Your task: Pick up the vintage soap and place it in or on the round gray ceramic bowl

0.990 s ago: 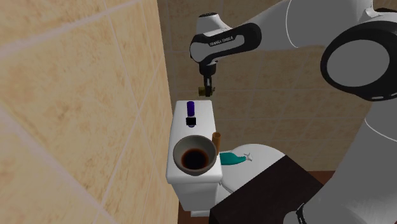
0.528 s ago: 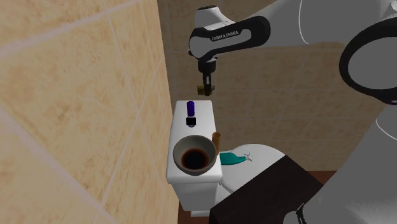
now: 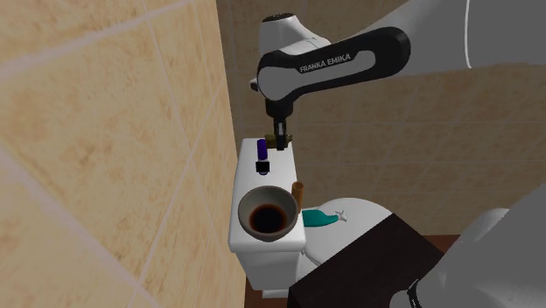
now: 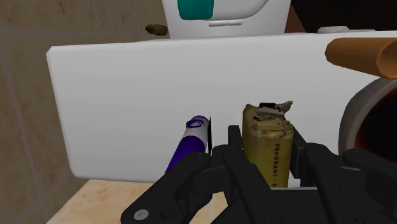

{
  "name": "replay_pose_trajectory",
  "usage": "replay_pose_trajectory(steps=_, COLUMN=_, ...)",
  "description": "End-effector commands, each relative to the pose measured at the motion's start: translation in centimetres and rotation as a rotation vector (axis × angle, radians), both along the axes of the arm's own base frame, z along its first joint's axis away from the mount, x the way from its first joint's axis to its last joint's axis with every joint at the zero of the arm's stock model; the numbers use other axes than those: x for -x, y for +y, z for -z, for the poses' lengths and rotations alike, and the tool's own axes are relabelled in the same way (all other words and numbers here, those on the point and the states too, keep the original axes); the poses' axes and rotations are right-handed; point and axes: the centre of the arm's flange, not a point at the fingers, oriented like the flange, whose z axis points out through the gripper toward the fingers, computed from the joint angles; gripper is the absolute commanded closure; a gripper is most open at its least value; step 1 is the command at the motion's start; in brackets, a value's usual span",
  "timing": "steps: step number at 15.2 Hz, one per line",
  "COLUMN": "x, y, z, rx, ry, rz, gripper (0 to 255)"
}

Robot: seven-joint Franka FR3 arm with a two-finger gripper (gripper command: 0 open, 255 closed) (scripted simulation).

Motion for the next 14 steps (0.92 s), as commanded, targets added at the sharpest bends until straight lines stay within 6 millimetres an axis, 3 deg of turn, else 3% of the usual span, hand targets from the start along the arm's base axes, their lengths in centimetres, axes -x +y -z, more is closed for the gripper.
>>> replay_pose_trajectory(steps=1, x=1.9, y=1.7, z=0.3, rx=0.001, ry=0.0, rz=0.001, gripper=255)
replay_pose_trajectory(steps=12, x=12.7, y=11.4, z=0.4, rx=0.001, ry=0.0, rz=0.001, gripper=255)
replay_pose_trajectory(steps=14, x=13.6, y=12.2, z=0.9, rx=0.001, ry=0.0, rz=0.001, gripper=255)
